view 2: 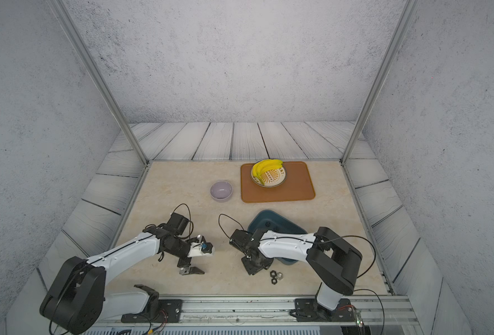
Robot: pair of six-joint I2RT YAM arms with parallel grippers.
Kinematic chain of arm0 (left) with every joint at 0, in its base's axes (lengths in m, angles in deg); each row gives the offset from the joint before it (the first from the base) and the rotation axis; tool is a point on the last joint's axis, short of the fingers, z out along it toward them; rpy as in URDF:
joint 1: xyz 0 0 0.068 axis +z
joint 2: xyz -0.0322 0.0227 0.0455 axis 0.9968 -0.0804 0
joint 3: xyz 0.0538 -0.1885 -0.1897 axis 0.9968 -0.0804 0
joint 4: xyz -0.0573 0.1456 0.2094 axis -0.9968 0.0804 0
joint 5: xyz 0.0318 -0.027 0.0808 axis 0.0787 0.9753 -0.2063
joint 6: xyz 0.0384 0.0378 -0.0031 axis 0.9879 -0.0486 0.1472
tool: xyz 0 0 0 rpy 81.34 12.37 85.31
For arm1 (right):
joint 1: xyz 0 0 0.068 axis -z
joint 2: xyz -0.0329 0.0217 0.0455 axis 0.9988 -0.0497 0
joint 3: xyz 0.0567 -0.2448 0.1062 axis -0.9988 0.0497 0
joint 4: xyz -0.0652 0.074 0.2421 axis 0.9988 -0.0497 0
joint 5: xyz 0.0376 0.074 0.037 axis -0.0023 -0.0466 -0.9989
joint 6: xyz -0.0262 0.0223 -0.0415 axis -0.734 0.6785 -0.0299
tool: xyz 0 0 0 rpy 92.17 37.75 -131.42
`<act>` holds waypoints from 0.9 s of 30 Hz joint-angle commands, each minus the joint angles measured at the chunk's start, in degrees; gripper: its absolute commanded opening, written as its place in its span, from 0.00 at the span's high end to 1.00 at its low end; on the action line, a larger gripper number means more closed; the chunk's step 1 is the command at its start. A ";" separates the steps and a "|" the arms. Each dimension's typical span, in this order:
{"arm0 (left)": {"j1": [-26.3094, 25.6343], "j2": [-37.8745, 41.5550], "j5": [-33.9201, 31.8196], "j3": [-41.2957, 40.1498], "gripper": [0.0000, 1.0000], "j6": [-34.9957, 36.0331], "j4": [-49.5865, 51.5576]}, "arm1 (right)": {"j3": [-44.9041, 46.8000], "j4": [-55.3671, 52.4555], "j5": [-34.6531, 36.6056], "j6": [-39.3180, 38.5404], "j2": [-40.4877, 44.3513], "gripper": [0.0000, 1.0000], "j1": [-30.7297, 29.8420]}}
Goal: Put the nuts on the desktop into the storage box
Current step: Pick up the nut from the center of the board.
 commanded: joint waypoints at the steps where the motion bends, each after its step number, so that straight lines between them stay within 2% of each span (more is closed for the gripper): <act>1: -0.51 -0.47 -0.09 -0.56 0.02 -0.18 0.60 | -1.16 -1.51 -0.21 0.58 0.16 0.68 -0.36; 8: -0.59 -0.47 0.10 -0.41 0.02 -0.85 0.61 | -4.55 -6.07 -0.49 0.88 4.59 0.68 -0.51; 16: -0.59 -1.13 3.49 2.10 0.02 0.21 4.69 | -11.65 -12.69 1.53 0.33 7.57 0.69 -0.44; 22: -0.55 -1.44 6.11 9.64 0.02 -0.41 10.63 | -16.39 -17.56 5.49 -1.01 7.94 0.68 -0.25; 27: -0.59 -2.95 10.85 17.82 0.02 -1.14 14.75 | -20.21 -21.45 8.32 -2.06 8.77 0.68 0.24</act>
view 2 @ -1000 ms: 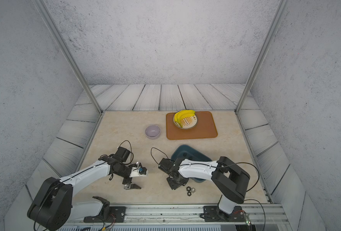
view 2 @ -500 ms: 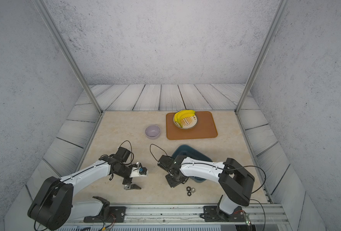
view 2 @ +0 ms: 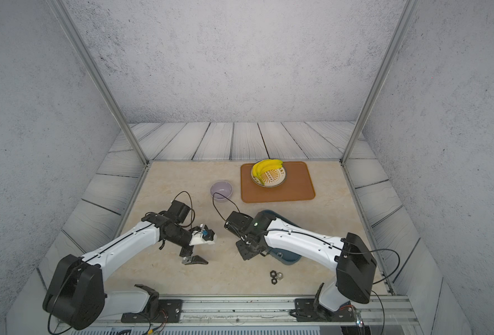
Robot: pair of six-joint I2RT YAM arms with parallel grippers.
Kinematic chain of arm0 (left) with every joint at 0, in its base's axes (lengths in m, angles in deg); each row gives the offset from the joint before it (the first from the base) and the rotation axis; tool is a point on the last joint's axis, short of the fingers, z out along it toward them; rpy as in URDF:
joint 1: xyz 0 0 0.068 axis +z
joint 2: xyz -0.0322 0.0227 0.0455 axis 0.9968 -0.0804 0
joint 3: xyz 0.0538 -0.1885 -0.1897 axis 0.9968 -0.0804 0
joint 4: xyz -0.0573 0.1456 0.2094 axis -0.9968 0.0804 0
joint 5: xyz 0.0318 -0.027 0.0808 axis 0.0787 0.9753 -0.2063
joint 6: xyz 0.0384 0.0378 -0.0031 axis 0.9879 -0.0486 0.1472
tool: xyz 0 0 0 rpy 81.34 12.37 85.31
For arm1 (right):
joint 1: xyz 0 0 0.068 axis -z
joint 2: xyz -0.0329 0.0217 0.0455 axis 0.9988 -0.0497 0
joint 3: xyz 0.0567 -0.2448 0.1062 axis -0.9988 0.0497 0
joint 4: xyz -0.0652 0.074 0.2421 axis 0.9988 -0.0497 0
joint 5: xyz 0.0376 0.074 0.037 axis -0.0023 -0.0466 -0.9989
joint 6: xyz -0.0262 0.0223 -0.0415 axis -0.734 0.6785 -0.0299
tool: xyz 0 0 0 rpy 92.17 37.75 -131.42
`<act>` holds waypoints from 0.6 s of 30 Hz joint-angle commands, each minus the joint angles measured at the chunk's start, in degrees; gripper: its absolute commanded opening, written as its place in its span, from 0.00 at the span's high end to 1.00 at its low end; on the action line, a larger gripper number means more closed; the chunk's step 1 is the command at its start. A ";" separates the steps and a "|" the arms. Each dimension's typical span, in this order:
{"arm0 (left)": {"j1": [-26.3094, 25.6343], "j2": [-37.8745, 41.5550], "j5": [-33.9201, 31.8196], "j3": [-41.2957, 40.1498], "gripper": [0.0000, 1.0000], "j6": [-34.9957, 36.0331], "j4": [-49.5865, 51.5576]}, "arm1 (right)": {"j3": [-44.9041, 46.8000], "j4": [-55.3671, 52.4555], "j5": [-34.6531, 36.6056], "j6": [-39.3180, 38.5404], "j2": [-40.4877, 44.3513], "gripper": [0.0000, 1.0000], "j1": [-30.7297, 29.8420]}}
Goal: Put the nuts on the desktop into the storage box
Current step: Pick up the nut from the center of the board, then place the nut in the storage box.
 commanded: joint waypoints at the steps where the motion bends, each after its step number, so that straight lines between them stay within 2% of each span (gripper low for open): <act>1: -0.31 -1.41 5.68 4.79 0.02 -0.87 5.00 | -2.58 -4.93 3.83 -1.44 1.99 0.68 0.61; 9: -0.57 -5.02 13.23 13.66 0.02 -9.07 0.72 | -3.17 -7.30 3.67 -4.34 4.80 0.68 7.71; 18: -3.98 -10.41 13.86 18.16 0.02 -13.67 -3.96 | 5.16 -4.81 2.57 -7.71 9.59 0.68 20.62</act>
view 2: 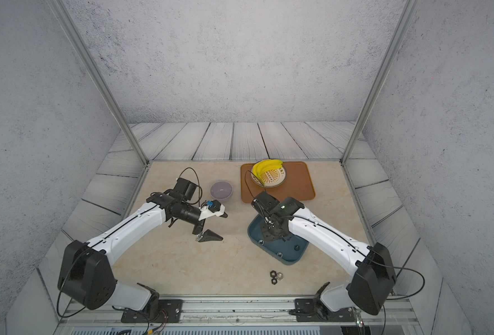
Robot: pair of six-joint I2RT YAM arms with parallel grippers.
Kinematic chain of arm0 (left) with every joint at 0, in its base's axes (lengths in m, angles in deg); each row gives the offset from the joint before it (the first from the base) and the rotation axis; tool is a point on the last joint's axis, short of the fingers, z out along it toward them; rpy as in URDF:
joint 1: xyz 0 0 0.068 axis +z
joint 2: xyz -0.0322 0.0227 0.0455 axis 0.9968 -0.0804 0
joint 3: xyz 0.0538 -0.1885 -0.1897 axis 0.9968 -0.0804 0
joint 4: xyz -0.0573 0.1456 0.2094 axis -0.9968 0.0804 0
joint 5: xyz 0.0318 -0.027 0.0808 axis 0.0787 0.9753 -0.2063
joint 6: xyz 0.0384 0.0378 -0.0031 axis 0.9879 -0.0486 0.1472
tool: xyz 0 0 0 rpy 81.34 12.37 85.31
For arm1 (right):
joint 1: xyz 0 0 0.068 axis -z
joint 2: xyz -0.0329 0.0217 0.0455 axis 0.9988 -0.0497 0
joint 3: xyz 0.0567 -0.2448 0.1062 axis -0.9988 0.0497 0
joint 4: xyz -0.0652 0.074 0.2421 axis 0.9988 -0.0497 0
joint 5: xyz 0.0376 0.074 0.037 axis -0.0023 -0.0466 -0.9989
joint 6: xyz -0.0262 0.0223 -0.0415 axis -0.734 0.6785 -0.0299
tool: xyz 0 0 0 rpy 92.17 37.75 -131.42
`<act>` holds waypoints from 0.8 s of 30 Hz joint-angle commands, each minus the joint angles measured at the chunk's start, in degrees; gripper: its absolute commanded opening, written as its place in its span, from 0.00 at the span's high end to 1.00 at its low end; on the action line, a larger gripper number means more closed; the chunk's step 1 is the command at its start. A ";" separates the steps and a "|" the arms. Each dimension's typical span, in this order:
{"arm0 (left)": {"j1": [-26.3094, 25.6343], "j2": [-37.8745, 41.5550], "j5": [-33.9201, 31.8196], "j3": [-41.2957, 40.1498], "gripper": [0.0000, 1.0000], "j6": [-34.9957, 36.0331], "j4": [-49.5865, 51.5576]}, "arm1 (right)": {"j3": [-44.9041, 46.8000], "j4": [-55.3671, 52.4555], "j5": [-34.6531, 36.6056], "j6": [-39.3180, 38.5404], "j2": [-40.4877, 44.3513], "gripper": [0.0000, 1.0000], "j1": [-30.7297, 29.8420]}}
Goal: Put the nuts on the desktop into the storage box
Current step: Place the nut in the storage box.
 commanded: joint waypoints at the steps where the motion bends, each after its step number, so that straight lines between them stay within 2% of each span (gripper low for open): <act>1: -1.84 -2.11 1.48 2.43 0.02 -2.25 -1.21 | 2.67 0.22 0.31 -2.16 1.98 0.68 3.32; 9: -6.39 -9.11 0.61 8.06 0.02 -1.83 1.05 | 8.19 6.47 -0.33 -1.51 1.47 0.68 9.49; 16: -11.07 -14.99 -0.46 12.22 0.02 -1.21 4.00 | 11.83 13.20 -1.22 -1.35 -2.64 0.68 13.36; 24: -12.51 -17.34 -1.73 12.44 0.01 -1.04 4.59 | 15.13 20.77 0.76 -0.11 -7.14 0.69 15.16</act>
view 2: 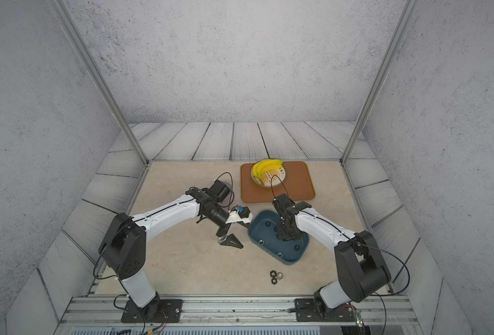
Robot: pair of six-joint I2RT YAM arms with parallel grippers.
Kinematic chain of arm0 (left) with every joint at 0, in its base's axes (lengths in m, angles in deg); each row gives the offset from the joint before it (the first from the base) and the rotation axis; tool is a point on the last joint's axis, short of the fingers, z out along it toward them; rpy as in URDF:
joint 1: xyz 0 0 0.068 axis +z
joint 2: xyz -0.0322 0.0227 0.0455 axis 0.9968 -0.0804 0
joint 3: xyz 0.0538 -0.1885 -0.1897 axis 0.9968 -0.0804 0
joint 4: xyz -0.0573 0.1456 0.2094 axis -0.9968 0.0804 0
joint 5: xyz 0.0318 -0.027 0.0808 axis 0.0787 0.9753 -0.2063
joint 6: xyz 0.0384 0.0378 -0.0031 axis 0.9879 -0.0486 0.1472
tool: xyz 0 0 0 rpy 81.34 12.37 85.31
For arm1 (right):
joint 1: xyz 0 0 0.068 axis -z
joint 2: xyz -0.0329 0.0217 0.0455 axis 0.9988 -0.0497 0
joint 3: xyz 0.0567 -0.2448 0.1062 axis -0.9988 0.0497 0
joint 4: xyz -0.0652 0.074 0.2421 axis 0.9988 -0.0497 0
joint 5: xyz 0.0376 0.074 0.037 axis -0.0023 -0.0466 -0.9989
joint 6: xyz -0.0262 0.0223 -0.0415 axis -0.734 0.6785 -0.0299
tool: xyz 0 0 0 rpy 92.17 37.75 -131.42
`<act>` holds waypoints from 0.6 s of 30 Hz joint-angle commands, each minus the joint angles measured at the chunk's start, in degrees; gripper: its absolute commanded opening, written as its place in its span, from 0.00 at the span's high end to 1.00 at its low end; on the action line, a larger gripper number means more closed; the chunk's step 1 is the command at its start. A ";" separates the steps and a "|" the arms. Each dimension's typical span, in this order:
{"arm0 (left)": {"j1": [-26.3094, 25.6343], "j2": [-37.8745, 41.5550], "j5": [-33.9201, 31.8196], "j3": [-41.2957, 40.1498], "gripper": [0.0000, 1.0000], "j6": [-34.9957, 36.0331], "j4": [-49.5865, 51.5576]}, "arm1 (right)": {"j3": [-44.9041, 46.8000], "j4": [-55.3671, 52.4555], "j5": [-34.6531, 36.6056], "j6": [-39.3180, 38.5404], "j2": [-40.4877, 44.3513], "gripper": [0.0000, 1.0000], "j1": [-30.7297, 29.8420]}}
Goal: Put the nuts on the desktop into the storage box
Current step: Place the nut in the storage box.
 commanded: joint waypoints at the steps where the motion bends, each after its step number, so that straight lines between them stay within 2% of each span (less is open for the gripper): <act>1: -0.20 -0.38 -0.71 0.83 0.02 0.40 1.82 | 0.78 4.25 1.75 1.14 -1.41 0.69 0.39; 9: -0.21 -0.19 -2.55 0.12 0.02 0.76 1.90 | 2.64 7.84 3.00 1.35 -3.65 0.68 0.67; 12: -0.21 -0.05 -2.66 -0.07 0.02 0.80 1.99 | 3.00 8.03 3.50 1.62 -3.63 0.59 0.67; 18: -0.21 0.54 -3.17 -0.53 0.02 0.97 2.10 | 3.02 7.29 2.62 1.53 -3.05 0.58 0.75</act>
